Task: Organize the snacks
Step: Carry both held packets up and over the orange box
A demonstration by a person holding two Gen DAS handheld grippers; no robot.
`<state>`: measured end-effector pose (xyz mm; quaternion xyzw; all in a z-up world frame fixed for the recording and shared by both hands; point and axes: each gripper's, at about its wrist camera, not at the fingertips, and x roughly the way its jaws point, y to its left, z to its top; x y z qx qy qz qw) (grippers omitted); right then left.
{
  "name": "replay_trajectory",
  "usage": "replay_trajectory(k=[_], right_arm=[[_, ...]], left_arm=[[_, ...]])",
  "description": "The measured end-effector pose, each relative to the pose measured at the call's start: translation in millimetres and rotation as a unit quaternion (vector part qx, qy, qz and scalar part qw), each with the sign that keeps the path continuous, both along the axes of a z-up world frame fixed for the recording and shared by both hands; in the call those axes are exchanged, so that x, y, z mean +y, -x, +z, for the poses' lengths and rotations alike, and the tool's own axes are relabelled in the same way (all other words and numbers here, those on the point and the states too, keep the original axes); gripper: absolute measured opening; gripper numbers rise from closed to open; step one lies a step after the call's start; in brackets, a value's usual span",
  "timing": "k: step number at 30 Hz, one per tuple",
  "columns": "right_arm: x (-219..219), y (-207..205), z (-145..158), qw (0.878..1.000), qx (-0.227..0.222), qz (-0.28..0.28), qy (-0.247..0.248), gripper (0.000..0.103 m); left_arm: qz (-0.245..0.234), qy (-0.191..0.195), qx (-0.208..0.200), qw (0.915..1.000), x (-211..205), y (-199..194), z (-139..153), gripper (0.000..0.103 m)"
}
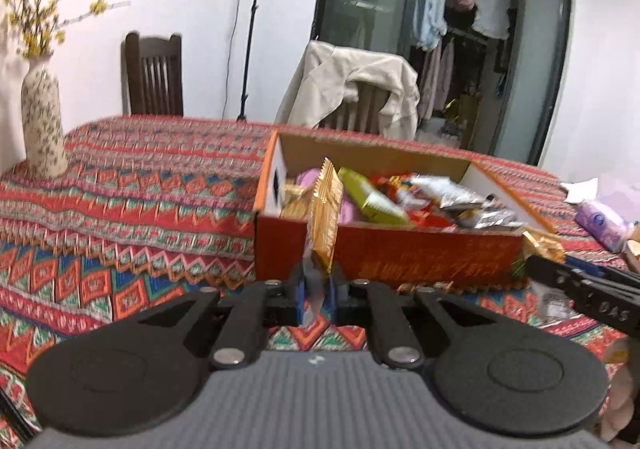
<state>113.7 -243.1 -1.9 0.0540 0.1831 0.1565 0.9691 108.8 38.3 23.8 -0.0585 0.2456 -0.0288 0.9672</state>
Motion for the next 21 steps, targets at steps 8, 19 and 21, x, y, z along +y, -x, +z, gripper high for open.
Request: replay_trajectory(k=[8,19,21], right_arm=[[6,2,31,1.0,-0.025,0.011,0.008,0.044],[16,-32,73,0.998,-0.06,0.004,0.026,0.044],[16,-45,77,0.998,-0.06,-0.002,0.022,0.044]], left_arm=[[-0.02,0.0,-0.036,0.9992,-15,-5,33,0.011],[-0.033,-0.025,-0.064,0.9971,-43,-48,59,0.011],[-0.028,-0.026,-0.063,0.9973,-45,-61,60,0.011]])
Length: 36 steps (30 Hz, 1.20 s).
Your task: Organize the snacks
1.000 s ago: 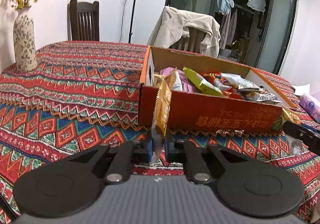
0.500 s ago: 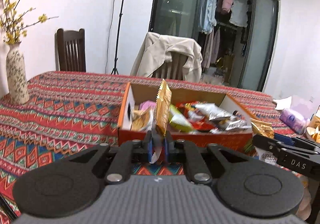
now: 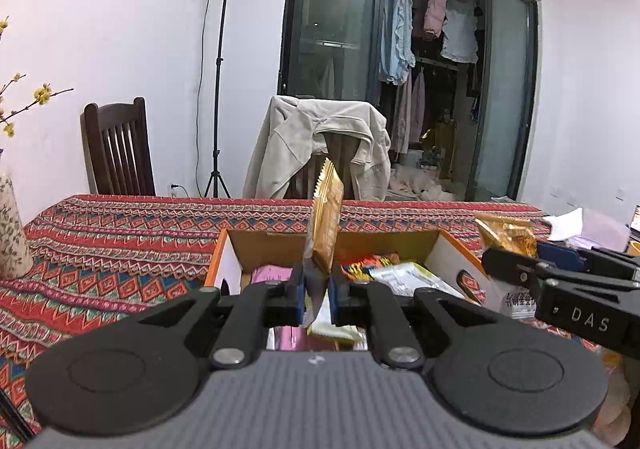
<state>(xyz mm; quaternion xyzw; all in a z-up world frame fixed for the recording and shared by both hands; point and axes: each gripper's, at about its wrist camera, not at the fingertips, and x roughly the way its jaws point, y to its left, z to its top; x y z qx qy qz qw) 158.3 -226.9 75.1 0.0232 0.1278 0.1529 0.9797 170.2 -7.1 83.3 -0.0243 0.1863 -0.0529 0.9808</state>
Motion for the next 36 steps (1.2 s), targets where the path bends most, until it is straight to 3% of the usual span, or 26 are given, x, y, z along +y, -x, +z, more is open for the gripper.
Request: replay_trajectory(k=[11,16,23,24,25,26,27,28,29,36], right_arm=[[-3,-65,-8,0.999,0.021,-0.042,-0.019,0.044],[-8,-72,-28,0.998,0.023,-0.044,-0.037,0.044],[-3,-76,-42,0.999,0.038,-0.036,-0.017,0.047],[-3,-78,-44,0.998,0.044,-0.036,-0.016,0.048],[-3,-78,-45,0.998,0.048,-0.035,-0.018,0.06],[-3,-78,-45,0.998,0.048,-0.034,-0.02,0.075],[-3,-76,-45,0.998,0.043,-0.036,-0.021,0.084],[-3,-73,-44,0.998,0.035,-0.038,-0.021,0.098],[-4,-72,-43,0.999,0.029,-0.039,-0.022,0.103],[0,-71,-44,0.999,0.025,-0.042,-0.013,0.103]], left_arm=[[0.042,0.021,0.003,0.9989,1,-58,-11,0.011],[0.045,0.018,-0.005,0.9988,4,-66,-32,0.011],[0.04,0.008,0.002,0.9992,3,-70,-43,0.012],[0.039,0.01,-0.001,0.9992,4,-68,-44,0.019],[0.036,0.013,-0.003,0.9993,6,-67,-44,0.025],[0.036,0.018,-0.006,0.9992,7,-65,-45,0.051],[0.043,0.02,-0.009,0.9988,8,-63,-45,0.085],[0.059,0.019,-0.019,0.9979,9,-60,-44,0.097],[0.071,0.017,-0.032,0.9968,9,-57,-43,0.103],[0.08,0.024,-0.051,0.9953,10,-47,-38,0.103]])
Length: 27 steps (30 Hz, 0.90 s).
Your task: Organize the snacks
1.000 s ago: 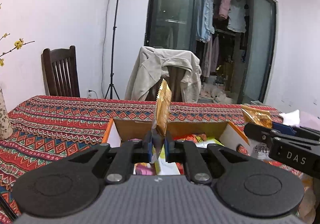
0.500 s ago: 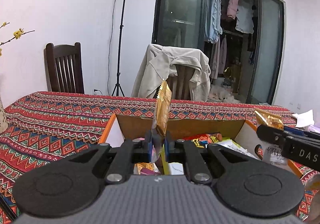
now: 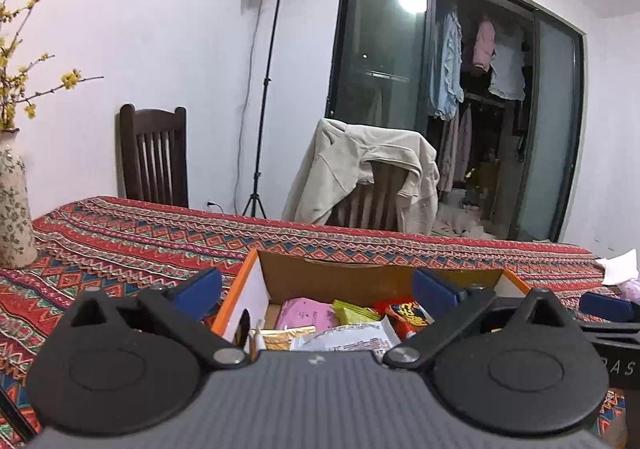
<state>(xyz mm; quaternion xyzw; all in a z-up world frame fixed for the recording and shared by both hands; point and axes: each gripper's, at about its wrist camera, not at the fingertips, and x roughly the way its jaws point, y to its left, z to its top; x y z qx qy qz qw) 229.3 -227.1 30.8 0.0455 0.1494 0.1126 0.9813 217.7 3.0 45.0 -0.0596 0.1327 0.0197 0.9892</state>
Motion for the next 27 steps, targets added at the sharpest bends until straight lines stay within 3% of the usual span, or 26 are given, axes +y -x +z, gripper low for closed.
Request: replay_trajectory(k=[8,13,27], right_arm=[[-5,18,24,1.0,-0.009,0.003,-0.008,0.103],[-5,49,37,1.0,-0.019,0.017,0.008,0.103],[-6,145,11,0.998,0.023,0.055,0.035,0.103]], left_arm=[[-0.006,0.027,-0.015,0.9995,5,23,34,0.103],[-0.007,0.017,-0.006,0.9998,8,46,42,0.103],[-0.033,-0.006,0.037,0.9988,14,132,8,0.103]])
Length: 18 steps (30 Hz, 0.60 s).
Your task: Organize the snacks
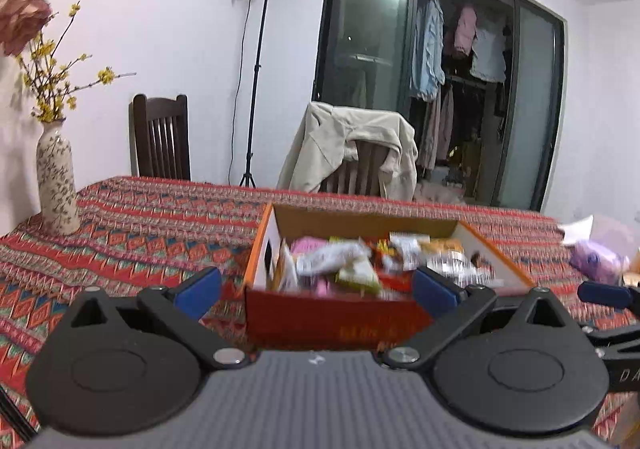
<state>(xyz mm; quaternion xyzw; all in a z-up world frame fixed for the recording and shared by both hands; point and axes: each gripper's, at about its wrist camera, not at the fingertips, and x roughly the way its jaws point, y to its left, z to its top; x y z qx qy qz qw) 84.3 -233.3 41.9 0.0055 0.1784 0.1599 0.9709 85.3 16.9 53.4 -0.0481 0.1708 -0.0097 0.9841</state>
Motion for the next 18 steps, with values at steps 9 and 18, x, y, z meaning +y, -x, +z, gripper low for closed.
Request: replay_trajectory(k=[9,18], right_arm=[[-3,32,-29,0.999,0.043,0.007,0.005,0.103],[-10,36,-44,0.997,0.079,0.001,0.004,0.103]], left_arm=[[-0.015,0.003,0.029,0.9995,8,31,-33,0.103],[-0.012,-0.007,0.059,0.9982,5,34,-53,0.103]])
